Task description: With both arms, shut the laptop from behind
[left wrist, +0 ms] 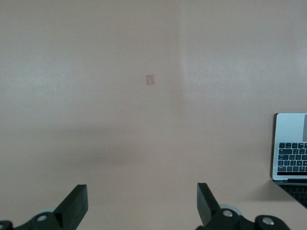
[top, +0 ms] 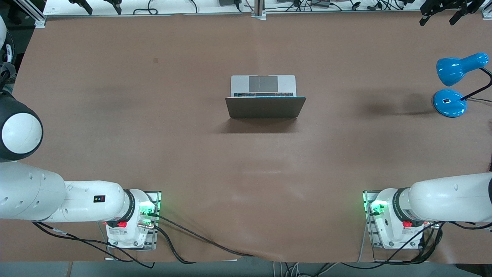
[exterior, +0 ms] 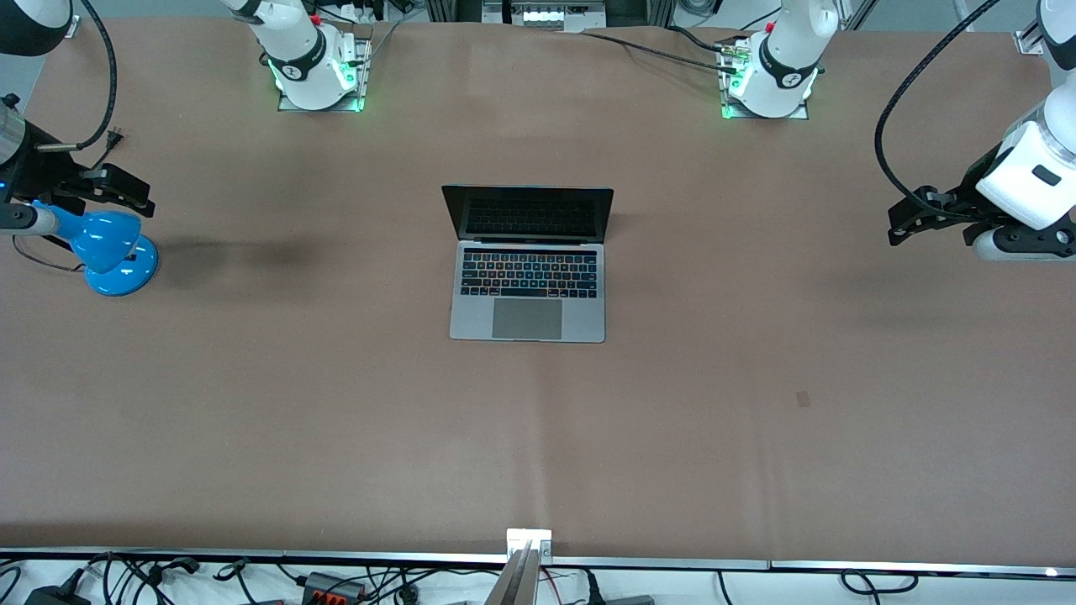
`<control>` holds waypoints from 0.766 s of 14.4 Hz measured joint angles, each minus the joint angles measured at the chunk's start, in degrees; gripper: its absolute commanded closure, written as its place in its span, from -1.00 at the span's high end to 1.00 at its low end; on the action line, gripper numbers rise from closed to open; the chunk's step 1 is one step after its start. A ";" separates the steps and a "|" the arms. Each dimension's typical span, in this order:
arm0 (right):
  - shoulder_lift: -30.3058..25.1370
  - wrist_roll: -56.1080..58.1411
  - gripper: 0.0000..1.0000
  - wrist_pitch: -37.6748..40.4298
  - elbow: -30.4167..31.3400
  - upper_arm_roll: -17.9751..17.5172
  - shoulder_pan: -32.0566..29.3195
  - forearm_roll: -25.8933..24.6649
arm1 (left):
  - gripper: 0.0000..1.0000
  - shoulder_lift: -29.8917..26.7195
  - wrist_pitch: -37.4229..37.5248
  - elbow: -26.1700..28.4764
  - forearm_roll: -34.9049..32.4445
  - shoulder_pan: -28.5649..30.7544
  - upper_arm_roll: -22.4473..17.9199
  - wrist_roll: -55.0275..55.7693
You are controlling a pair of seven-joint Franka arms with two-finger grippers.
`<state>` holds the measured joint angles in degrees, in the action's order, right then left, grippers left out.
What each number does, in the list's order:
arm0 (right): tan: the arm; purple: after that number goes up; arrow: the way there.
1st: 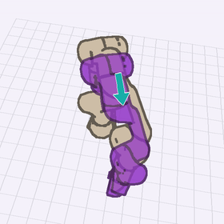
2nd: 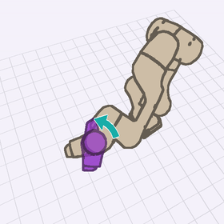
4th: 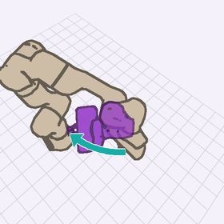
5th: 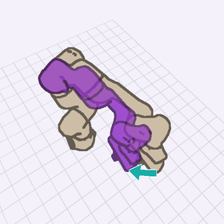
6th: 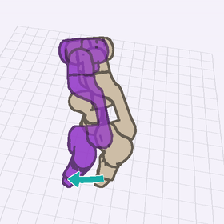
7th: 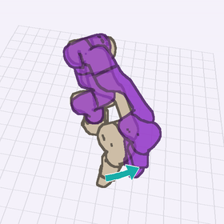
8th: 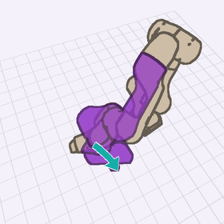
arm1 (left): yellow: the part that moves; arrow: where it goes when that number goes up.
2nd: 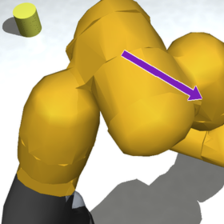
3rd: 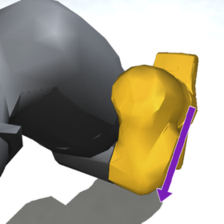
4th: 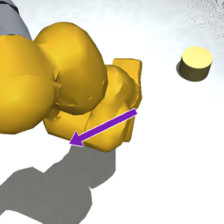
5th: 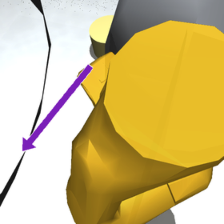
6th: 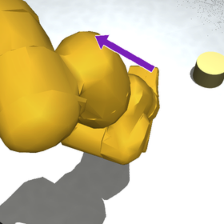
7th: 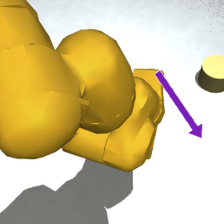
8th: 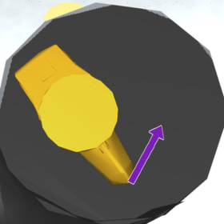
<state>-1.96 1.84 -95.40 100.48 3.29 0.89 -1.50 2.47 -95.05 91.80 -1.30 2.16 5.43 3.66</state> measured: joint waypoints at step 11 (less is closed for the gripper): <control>0.17 -0.04 -0.20 0.01 0.06 -0.24 0.97 0.00 | 1.00 0.00 0.00 -0.04 0.00 0.00 -0.01 0.00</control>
<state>-1.80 1.80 -95.39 100.54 3.05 1.86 -1.49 2.47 -95.04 91.76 -1.30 2.16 5.42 3.66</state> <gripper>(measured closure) 0.489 0.000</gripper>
